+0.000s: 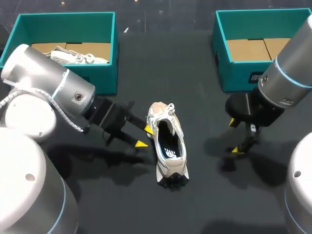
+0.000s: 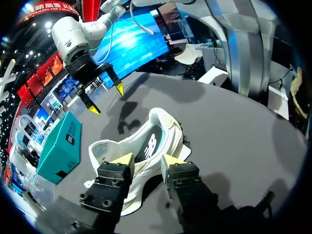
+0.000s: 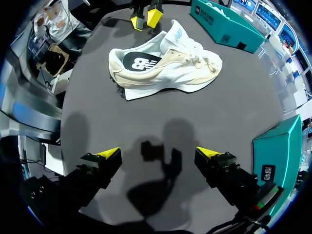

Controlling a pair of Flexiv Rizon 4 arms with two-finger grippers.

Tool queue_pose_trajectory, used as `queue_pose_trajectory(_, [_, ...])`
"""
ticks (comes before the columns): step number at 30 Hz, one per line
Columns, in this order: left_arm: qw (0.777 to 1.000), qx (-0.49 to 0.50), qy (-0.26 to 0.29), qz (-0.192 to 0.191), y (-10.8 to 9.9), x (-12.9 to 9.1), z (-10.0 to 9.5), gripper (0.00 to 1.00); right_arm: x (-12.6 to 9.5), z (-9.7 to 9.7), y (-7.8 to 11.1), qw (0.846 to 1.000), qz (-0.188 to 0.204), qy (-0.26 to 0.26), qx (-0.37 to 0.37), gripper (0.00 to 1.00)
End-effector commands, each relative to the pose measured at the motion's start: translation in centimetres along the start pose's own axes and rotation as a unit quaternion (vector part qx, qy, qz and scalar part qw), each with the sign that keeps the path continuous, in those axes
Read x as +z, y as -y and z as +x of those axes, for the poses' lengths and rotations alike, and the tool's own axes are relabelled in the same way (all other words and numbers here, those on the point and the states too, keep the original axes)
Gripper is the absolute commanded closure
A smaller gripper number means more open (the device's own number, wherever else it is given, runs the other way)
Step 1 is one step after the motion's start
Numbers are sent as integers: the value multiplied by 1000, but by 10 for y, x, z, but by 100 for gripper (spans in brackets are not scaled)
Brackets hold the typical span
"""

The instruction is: Take the shoe out of the shoebox, open the shoe tongue, remove and reinsert the insole, then place the shoe into the shoebox

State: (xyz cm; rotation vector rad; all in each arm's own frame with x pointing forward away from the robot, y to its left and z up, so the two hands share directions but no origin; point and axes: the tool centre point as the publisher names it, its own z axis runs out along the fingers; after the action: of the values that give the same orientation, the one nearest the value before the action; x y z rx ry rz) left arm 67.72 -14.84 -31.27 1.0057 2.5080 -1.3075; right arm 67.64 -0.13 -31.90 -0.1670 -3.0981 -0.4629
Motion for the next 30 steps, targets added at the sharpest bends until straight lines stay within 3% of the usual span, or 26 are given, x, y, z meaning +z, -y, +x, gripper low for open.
queue_pose_trajectory(1, [998,10,-55,-2,2,-31,0,66,-11,-1,7,1000,2,-4,1,0])
queue_pose_trajectory(3, [998,16,-62,-6,2,-39,-1,68,-13,-3,11,1000,3,-6,4,0])
queue_pose_trajectory(5, [997,24,-70,-14,2,-45,-2,78,-15,-5,15,1000,4,-9,6,0])
queue_pose_trajectory(8, [994,43,-97,-27,1,-56,-3,81,-15,-5,17,1000,4,-7,6,0])
queue_pose_trajectory(9, [991,57,-111,-37,1,-60,-3,100,-15,-5,17,1000,4,-7,6,0])
queue_pose_trajectory(12, [990,77,-107,-40,1,-76,-6,100,-15,-5,17,1000,4,-7,6,0])
queue_pose_trajectory(24, [990,77,-107,-40,1,-76,-6,100,-15,-5,17,1000,4,-7,6,0])
queue_pose_trajectory(30, [980,122,-148,-50,10,-69,-12,100,-22,-6,24,1000,12,-6,9,0])
